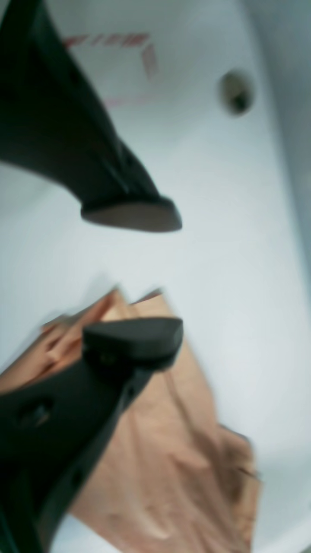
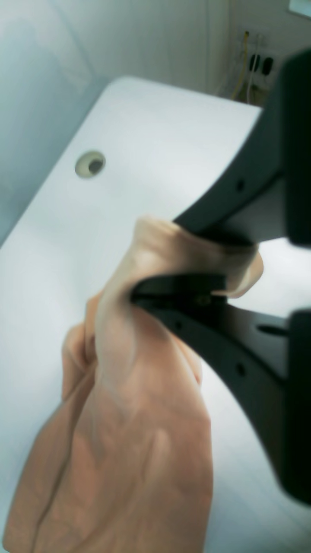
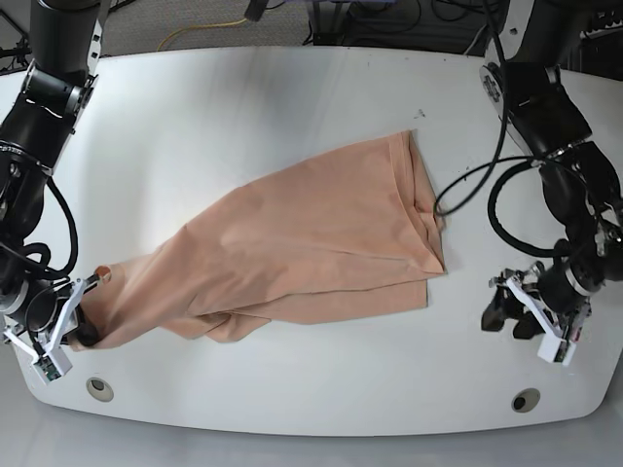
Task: Fold the T-shirt properly
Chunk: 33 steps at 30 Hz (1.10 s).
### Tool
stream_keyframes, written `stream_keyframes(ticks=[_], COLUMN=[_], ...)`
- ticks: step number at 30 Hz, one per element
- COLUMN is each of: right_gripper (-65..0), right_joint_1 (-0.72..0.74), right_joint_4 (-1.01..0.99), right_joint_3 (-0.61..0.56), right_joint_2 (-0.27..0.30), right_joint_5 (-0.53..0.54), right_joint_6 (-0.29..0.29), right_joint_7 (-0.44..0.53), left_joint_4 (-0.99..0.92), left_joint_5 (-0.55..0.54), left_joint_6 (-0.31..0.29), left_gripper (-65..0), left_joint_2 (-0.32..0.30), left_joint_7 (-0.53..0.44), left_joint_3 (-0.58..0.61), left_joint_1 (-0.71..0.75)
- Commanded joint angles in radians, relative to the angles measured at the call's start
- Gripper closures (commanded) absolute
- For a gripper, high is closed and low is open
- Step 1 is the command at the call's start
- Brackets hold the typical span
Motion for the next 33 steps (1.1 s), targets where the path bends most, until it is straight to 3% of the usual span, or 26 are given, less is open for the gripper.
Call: stream_keyframes(ticks=[1, 9, 13, 22, 33], right_gripper=[0.0, 0.0, 0.0, 0.0, 0.0], right_joint_1=[0.008, -0.02, -0.046, -0.051, -0.068], right_joint_4=[0.014, 0.014, 0.014, 0.014, 0.014], right_joint_3=[0.011, 0.011, 0.046, 0.054, 0.056], right_joint_2=[0.021, -0.002, -0.004, -0.007, -0.007], right_joint_5=[0.009, 0.009, 0.012, 0.014, 0.008], right_joint_6=[-0.001, -0.001, -0.001, -0.001, -0.001], right_joint_7=[0.022, 0.022, 0.022, 0.022, 0.022], left_joint_4=[0.015, -0.143, -0.247, -0.506, -0.709], left_joint_5=[-0.024, 0.146, 0.201, 0.206, 0.204], left_joint_6=[0.003, 0.003, 0.003, 0.003, 0.003], left_gripper=[-36.7, -36.7, -36.7, -36.7, -36.7], left_joint_2=[0.021, 0.1, 0.109, 0.104, 0.11], left_joint_7=[-0.034, -0.172, -0.255, -0.411, -0.519], left_joint_3=[0.003, 0.004, 0.003, 0.004, 0.003], left_joint_1=[-0.003, 0.045, 0.045, 0.034, 0.006])
